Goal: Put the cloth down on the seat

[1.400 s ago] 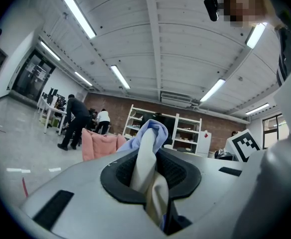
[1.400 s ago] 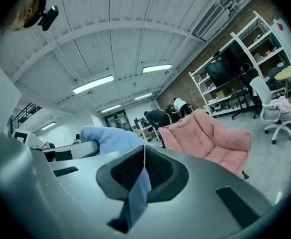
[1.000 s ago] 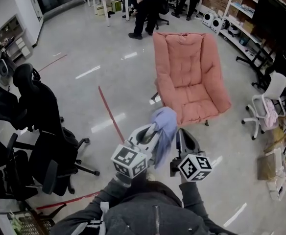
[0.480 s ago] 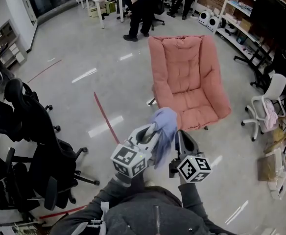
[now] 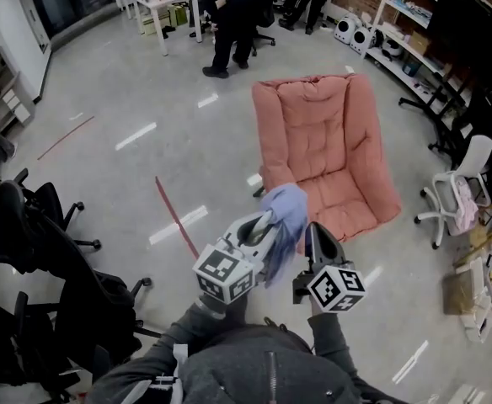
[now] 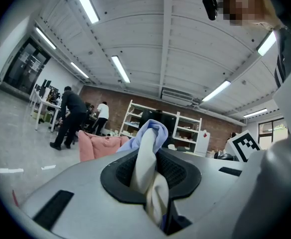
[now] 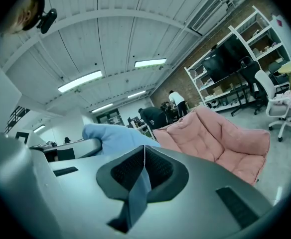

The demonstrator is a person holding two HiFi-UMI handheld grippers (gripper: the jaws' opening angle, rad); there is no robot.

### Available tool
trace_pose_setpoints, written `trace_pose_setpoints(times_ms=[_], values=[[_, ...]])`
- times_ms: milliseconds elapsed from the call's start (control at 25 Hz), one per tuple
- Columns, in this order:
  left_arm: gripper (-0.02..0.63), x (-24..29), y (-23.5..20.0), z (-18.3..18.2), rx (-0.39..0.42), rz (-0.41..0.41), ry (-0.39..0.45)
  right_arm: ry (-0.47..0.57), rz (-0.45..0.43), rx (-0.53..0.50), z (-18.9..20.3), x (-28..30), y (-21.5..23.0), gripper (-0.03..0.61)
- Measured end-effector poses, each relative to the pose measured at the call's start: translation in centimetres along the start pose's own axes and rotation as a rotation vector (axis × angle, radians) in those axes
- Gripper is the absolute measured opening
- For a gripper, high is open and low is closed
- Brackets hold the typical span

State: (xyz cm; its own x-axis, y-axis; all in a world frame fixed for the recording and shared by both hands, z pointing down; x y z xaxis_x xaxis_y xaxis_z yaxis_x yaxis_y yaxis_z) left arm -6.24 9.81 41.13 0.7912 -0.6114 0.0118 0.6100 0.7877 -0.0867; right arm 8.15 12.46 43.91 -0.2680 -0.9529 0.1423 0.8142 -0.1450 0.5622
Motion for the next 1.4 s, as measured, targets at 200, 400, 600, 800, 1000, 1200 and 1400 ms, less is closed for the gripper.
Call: trace_pose_setpoints(times_ms=[200, 400, 600, 800, 1000, 1200, 1400], values=[[0.064, 2.2, -5.0, -1.0, 0.008, 0.025, -0.001, 0.014, 0.019, -0.005, -1.2, 5.2, -0.7, 0.012], [0.064, 3.9, -9.5, -1.5, 0.015, 0.046, -0.007, 0.025, 0.039, 0.004, -1.8, 9.5, -1.1, 0.012], [0.064, 5.1, -13.3, -1.8, 0.019, 0.066, -0.004, 0.031, 0.051, 0.003, -1.7, 13.3, -1.8, 0.012], [0.064, 5.7, -16.2, -1.7, 0.016, 0.076, -0.004, 0.03, 0.062, 0.006, -1.3, 16.1, -2.2, 0.012], [0.064, 6.2, -18.3, -1.7, 0.013, 0.084, -0.009, 0.029, 0.066, 0.005, -1.2, 18.2, -2.5, 0.012], [0.064, 6.5, -19.7, -1.4, 0.006, 0.096, -0.022, 0.024, 0.081, 0.021, -0.5, 19.4, -2.5, 0.012], [0.064, 7.0, -19.8, -0.5, -0.006, 0.111, -0.036, 0.023, 0.111, 0.039, 0.3, 19.0, -1.7, 0.012]])
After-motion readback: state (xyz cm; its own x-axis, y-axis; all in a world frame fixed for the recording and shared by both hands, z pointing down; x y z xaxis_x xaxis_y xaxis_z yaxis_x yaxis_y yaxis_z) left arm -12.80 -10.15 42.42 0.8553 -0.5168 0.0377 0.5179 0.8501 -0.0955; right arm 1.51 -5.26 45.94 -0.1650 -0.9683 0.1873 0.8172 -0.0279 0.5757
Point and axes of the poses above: the fingertips, and each gripper's own axes: x forward along the fingers, y to its right, z out of its underside, the point moved 5 cm from there along -x, backward along the fingers, and after that the axes turned 11 degrees about x, right-handed, at the moved point
